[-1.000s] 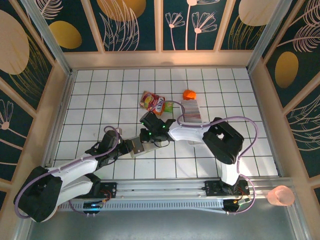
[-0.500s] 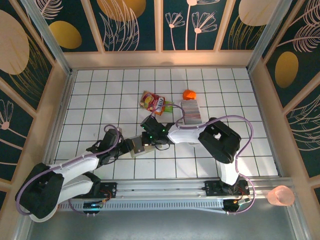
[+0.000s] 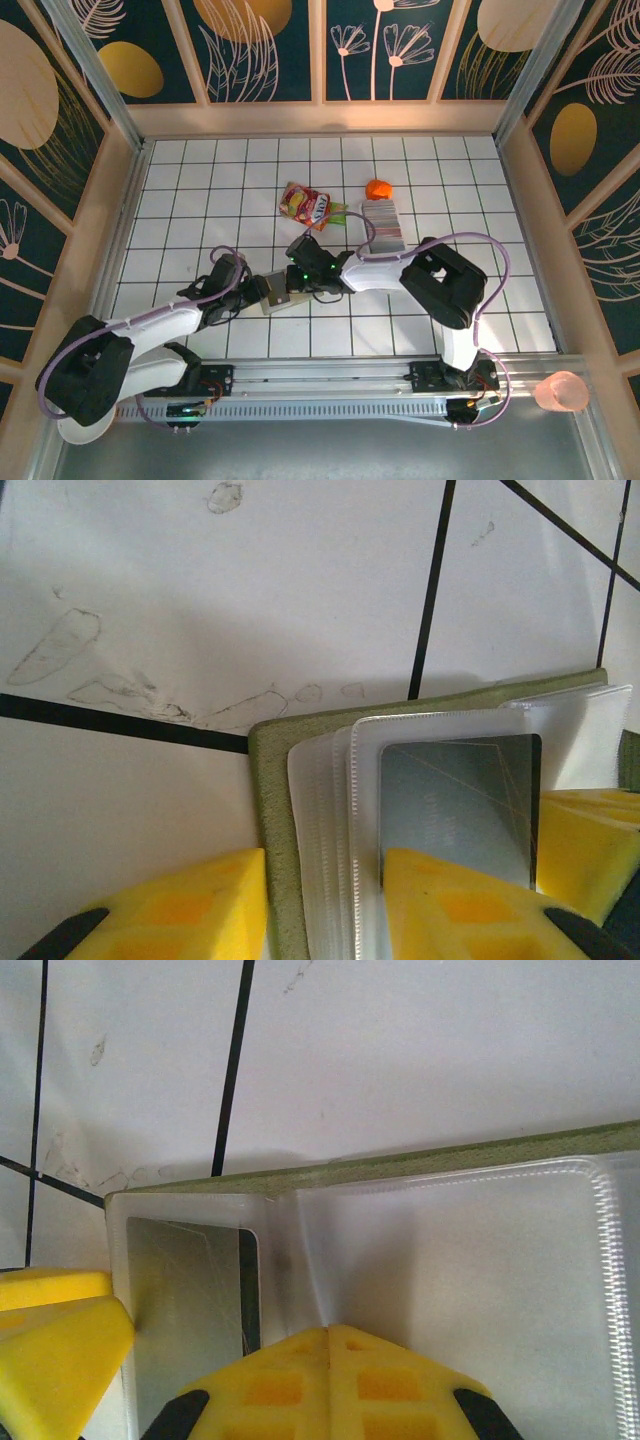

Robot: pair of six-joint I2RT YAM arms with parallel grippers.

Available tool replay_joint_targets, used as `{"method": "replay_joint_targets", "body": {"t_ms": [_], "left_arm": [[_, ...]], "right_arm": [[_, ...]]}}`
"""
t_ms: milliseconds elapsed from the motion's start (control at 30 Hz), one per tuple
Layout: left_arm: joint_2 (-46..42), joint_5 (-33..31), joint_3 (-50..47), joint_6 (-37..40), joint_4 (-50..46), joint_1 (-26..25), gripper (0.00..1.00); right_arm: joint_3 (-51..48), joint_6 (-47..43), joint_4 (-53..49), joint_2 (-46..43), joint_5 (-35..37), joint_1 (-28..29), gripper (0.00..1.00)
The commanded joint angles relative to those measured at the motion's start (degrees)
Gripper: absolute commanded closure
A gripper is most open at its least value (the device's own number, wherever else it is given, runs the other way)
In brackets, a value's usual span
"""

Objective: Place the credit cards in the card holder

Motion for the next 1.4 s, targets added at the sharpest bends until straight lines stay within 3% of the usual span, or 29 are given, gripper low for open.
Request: {"method": "replay_joint_targets", "body": {"t_ms": [0,300,433,600,1067,1367], "left_arm": [[2.25,13.96,-0.15,-4.23,8.97,-2.60,0.64],[1.66,14.56,0.67,-5.89,11.84,-2.59,0.63],[2.09,17.95,-2.00,-11.32,22.56,-2.58,0.62],[2.53,19.77,-1.13,-12.36,26.78,-2.57,0.63],[-0.72,17.62,-1.24,-13.18,30.67,-2.65,0.63],[0.27,14.61,-0.95,-13.02,31.52,-2.90,0.65]], "right_arm": [[-3.21,1.09,-5.93,0.73,2.66,-0.25,1.00],[-3.80,1.63,-3.77,0.91,1.56,-0.91,1.00],[-5.02,2.43,-2.22,0.45,0.85,-1.22,1.00],[-6.94,2.86,-0.44,-0.60,0.67,-1.80,1.00],[-8.55,3.79,3.22,-4.74,0.22,-1.98,1.00],[-7.78,1.55,-0.92,-10.35,5.84,-2.53,0.94]]}}
